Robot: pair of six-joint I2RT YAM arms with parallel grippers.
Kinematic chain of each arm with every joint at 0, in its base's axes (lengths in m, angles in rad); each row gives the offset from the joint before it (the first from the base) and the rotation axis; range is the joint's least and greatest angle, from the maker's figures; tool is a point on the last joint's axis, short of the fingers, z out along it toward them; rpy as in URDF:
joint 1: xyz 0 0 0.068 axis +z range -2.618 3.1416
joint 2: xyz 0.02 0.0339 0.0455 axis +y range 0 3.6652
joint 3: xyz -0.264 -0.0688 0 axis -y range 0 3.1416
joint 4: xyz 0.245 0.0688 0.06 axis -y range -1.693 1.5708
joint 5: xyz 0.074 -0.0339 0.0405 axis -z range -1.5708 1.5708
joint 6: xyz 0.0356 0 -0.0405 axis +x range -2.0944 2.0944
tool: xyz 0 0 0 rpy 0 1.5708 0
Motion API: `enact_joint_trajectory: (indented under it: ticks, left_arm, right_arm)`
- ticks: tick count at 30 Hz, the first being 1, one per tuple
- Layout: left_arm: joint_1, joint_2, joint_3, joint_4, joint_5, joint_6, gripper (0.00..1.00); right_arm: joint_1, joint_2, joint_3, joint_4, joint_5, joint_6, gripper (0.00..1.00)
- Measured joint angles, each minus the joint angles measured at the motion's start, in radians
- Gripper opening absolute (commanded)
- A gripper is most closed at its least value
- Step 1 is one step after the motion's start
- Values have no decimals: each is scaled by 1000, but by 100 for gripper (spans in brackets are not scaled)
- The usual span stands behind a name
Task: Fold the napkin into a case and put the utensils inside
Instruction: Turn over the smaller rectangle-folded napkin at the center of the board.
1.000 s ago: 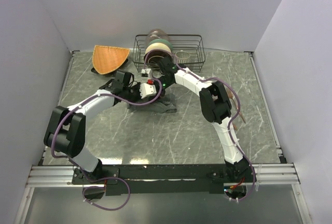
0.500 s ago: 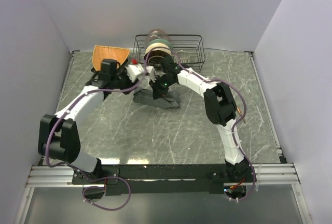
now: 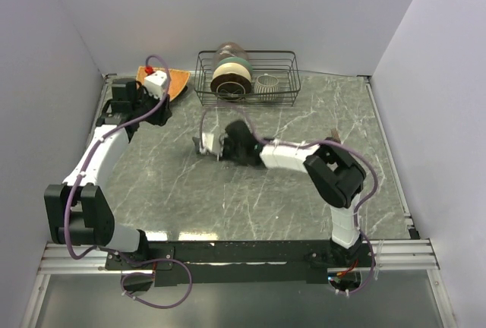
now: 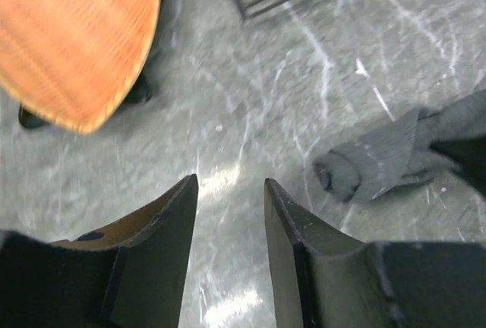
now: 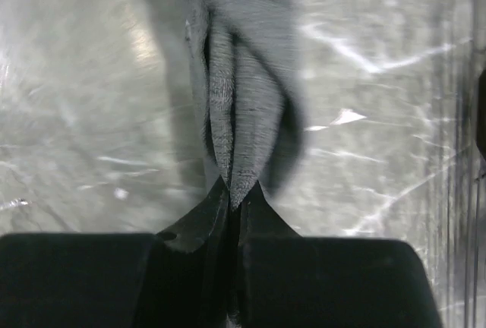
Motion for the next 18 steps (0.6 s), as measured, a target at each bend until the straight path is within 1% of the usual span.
enact_joint_trajectory:
  ticks: [2, 4, 6, 9, 12, 14, 15, 17, 18]
  left_arm:
    - [23, 1, 0, -19, 2, -23, 47]
    - [39, 0, -6, -31, 10, -42, 49]
    - [50, 0, -17, -42, 31, -51, 49]
    - [58, 0, -39, -65, 67, -65, 48]
    - [59, 0, -54, -83, 103, -68, 45]
    - [59, 1, -60, -90, 131, -68, 44]
    - [59, 3, -60, -98, 146, -67, 43]
    - [59, 9, -60, -110, 184, -64, 42]
    - [58, 11, -60, -114, 195, -63, 42]
  right_arm:
    - [47, 0, -121, 145, 74, -49, 0]
    - [87, -3, -205, 269, 137, -95, 0]
    - [111, -20, -257, 344, 173, -116, 0]
    - [130, -40, -315, 411, 196, -132, 0]
    - [151, -56, -381, 472, 214, -150, 32]
    - [167, -58, -412, 498, 228, -162, 42]
    - [173, -59, -421, 516, 235, -169, 51]
    - [186, -70, -435, 544, 243, -179, 60]
    - [191, -75, -441, 557, 247, -183, 69]
